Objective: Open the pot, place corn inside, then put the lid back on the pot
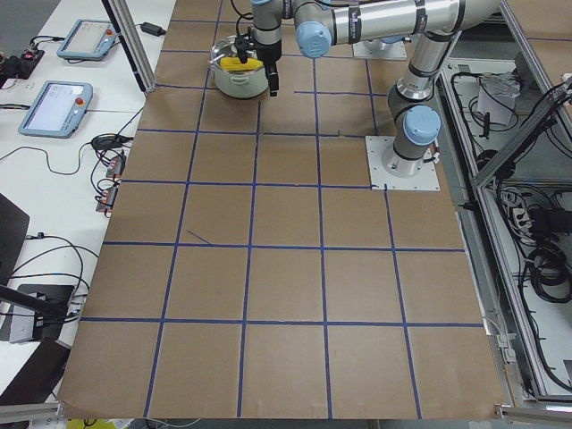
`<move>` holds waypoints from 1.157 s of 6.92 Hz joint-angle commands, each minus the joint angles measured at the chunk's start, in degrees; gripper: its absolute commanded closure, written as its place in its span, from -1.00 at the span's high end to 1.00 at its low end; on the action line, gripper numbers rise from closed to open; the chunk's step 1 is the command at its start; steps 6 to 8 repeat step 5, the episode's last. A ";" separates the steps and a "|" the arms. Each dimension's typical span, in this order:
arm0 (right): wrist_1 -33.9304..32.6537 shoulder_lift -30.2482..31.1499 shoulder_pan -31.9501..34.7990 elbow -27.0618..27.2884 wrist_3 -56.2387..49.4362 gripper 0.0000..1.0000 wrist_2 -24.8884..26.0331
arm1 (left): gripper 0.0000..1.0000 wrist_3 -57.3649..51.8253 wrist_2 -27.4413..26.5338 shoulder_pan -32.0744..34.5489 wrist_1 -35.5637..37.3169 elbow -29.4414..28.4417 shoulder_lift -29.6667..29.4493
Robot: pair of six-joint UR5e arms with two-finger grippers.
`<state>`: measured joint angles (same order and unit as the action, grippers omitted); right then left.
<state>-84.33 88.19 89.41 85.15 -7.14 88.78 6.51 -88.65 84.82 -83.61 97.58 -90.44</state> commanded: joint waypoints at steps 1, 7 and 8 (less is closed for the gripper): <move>-0.14 -0.12 0.06 0.01 0.19 0.99 0.25 | 1.00 0.08 0.31 0.00 -0.06 -0.02 0.00; -0.75 -0.04 0.15 2.02 0.28 0.99 0.16 | 1.00 -0.01 0.23 0.00 0.03 -0.02 -0.18; -0.75 -0.04 0.15 2.02 0.28 0.99 0.16 | 1.00 -0.01 0.23 0.00 0.03 -0.02 -0.18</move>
